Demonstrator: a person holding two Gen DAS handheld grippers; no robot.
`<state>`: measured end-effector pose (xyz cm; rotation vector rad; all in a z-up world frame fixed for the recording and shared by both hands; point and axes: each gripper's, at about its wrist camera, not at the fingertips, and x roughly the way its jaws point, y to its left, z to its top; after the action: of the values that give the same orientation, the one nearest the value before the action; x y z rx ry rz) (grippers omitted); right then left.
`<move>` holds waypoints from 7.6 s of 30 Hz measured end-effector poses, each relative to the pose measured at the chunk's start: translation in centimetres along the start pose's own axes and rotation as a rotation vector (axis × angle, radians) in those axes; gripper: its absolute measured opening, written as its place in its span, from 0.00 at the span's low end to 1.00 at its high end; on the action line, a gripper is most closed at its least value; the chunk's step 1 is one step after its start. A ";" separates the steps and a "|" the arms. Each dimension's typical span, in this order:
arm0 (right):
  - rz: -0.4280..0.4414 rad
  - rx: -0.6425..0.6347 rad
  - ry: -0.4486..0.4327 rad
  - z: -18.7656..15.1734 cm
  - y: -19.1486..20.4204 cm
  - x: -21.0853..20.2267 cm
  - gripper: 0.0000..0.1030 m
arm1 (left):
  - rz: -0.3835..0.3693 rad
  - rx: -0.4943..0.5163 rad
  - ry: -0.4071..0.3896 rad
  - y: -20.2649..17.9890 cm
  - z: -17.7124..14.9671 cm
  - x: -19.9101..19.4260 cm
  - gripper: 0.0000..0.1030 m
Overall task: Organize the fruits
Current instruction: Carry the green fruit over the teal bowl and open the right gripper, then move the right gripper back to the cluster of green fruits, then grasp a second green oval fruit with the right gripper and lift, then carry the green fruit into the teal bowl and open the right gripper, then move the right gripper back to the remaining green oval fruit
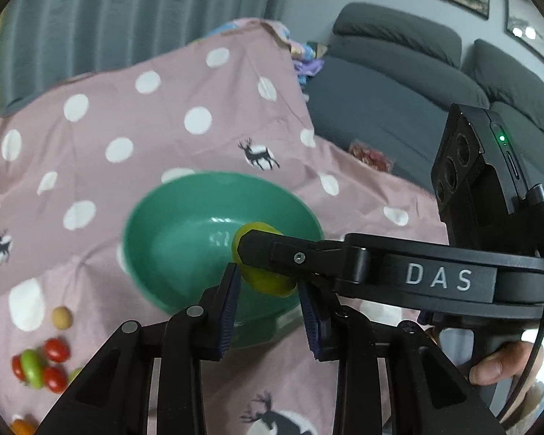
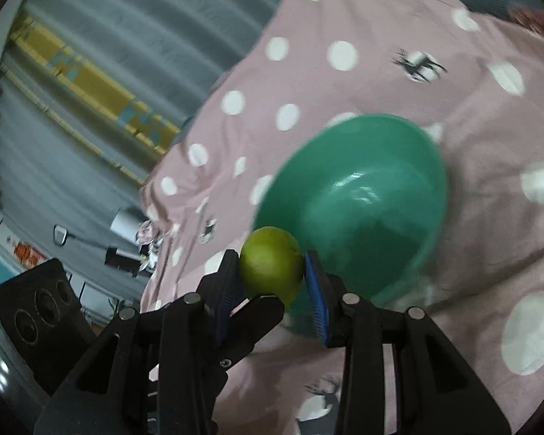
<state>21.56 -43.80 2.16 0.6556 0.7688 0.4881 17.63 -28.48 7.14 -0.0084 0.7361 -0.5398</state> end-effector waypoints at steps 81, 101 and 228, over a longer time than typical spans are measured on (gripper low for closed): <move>-0.226 -0.312 0.492 -11.0 10.6 16.0 0.37 | 0.040 -0.288 0.069 15.6 -12.7 -4.2 0.42; -0.071 -0.317 0.182 -6.5 10.0 3.2 0.33 | 0.067 -0.203 -0.119 5.7 -6.9 -8.5 0.42; -0.285 -0.623 0.441 -9.7 13.2 17.5 0.44 | 0.411 -0.381 0.189 16.3 -12.3 -10.0 0.98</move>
<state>22.99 -20.31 -2.21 -0.1514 1.0398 0.5784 11.27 -7.48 1.13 -0.1583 0.9873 -0.0024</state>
